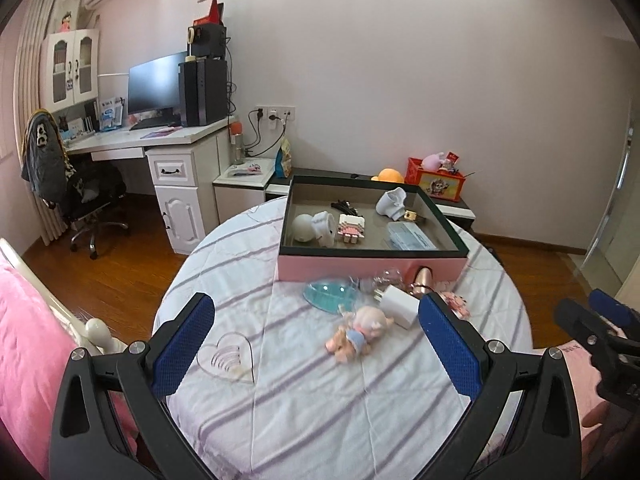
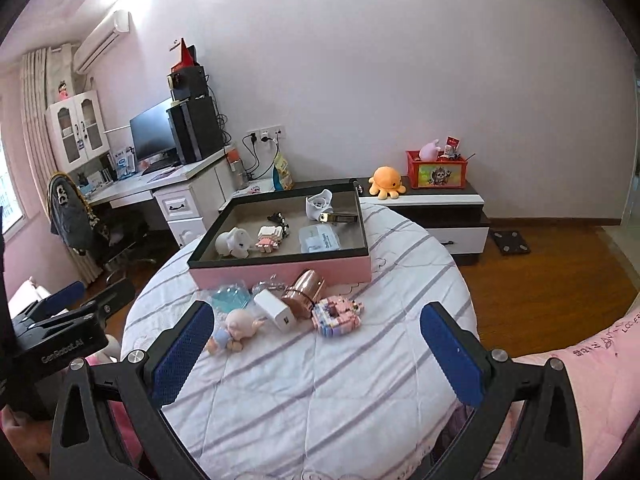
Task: Organize rigid objects
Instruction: 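Withdraw both tools from the pink box toward the remaining items, then grasp the doll in blue dress with the left tool while the right tool grasps the pink pixel-block piece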
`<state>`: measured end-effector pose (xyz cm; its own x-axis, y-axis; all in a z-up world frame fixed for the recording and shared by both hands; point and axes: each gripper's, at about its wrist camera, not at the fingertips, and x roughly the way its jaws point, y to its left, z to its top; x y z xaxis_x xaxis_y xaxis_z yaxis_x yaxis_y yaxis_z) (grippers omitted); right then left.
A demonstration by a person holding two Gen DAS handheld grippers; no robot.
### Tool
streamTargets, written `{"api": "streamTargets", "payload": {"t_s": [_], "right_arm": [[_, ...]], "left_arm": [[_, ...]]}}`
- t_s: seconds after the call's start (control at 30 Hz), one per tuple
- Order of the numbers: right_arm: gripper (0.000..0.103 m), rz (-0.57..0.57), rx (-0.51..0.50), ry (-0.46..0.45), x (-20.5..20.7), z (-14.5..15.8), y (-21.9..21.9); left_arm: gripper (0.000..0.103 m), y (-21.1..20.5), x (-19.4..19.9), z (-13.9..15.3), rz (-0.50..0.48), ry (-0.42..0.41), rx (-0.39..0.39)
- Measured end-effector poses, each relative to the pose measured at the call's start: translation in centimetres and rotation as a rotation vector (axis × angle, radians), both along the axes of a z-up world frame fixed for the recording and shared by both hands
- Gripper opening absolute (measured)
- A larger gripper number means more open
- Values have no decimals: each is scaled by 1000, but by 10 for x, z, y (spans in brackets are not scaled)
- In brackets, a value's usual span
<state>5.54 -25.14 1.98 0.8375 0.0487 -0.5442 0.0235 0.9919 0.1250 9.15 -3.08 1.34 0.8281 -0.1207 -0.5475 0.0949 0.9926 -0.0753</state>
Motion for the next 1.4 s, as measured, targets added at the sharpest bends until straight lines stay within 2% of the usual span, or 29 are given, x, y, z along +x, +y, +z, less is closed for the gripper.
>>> {"api": "streamTargets", "payload": {"t_s": [0.37,1.0,1.13,1.4], "right_arm": [[103,35,-7,-11,-13,5,14],[103,33,-27,-4,-15,6,18],[103,16,-33,41,-4,-7,9],[103,2,-44,184,38,-53,-14]], "left_arm": [[103,13,-24,8,20,-23,-19],[103,12,-26,6,17,-7,-1],[103,10,-16,-10,3,43,-5],[103,-11,21,-60,-56,166,14]]}}
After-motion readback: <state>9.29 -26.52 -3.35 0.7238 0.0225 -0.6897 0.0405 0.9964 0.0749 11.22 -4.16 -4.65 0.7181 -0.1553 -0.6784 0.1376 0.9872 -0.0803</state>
